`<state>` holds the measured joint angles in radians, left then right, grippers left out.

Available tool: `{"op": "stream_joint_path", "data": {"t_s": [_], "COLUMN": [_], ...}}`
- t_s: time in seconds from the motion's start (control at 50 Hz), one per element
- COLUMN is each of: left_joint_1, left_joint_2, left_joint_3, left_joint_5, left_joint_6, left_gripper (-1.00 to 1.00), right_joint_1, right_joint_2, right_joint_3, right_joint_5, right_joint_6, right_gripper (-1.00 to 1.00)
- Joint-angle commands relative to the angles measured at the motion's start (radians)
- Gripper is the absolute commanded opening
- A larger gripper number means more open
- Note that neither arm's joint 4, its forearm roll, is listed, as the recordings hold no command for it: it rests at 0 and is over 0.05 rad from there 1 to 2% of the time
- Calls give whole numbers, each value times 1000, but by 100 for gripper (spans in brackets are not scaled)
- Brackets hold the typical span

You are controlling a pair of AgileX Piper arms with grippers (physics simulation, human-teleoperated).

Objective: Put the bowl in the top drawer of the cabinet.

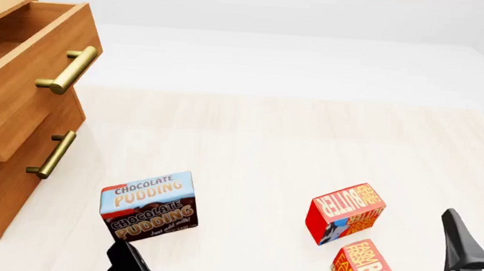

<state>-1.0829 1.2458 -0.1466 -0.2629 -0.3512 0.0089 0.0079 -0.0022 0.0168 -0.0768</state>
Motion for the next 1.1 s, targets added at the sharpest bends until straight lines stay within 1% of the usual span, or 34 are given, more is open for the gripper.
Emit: {"op": "stream_joint_path", "data": {"t_s": [0.02, 0.2, 0.42, 0.48, 0.5, 0.52, 0.6, 0.66, 0.74, 0.78, 0.86, 0.92, 0.96, 0.98, 1.04, 1.1], "left_joint_1": [-17, -29, -38, -44, -44, -45, -46, -52, -53, -54, -55, -60, -62, -66, -63, -66], "left_joint_2": [80, 135, 166, 145, 148, 171, 176, 197, 202, 212, 199, 210, 212, 214, 218, 209], "left_joint_3": [17, 18, 29, 28, 29, 33, 27, 35, 29, 38, 28, 27, 25, 23, 29, 26], "left_joint_5": [-90, -150, -195, -174, -178, -205, -205, -233, -234, -252, -233, -241, -243, -244, -256, -243], "left_joint_6": [-28, -47, -60, -64, -64, -66, -68, -74, -79, -81, -81, -85, -86, -88, -88, -89], "left_gripper": [100, 100, 100, 100, 100, 100, 100, 100, 100, 100, 100, 100, 100, 100, 100, 100], "right_joint_1": [1, 1, 2, 2, 3, 3, 2, 2, 2, 2, 3, 3, 3, 3, 4, 4], "right_joint_2": [-4, -4, 2, 2, 1, 1, 1, 2, 1, 2, 33, 30, 3, 24, 34, 33], "right_joint_3": [2, 2, 1, 1, 1, 1, 1, 1, 1, 1, -4, -6, 2, -2, -6, -5], "right_joint_5": [2, 3, -2, -2, -2, -1, 0, -1, 1, 1, -26, -22, -1, -19, -25, -25], "right_joint_6": [-1, -1, -2, -2, -2, -2, -3, -3, -3, -4, -4, -3, -3, -3, -3, -4], "right_gripper": [100, 100, 100, 100, 100, 100, 100, 100, 100, 100, 100, 100, 100, 100, 100, 100]}}
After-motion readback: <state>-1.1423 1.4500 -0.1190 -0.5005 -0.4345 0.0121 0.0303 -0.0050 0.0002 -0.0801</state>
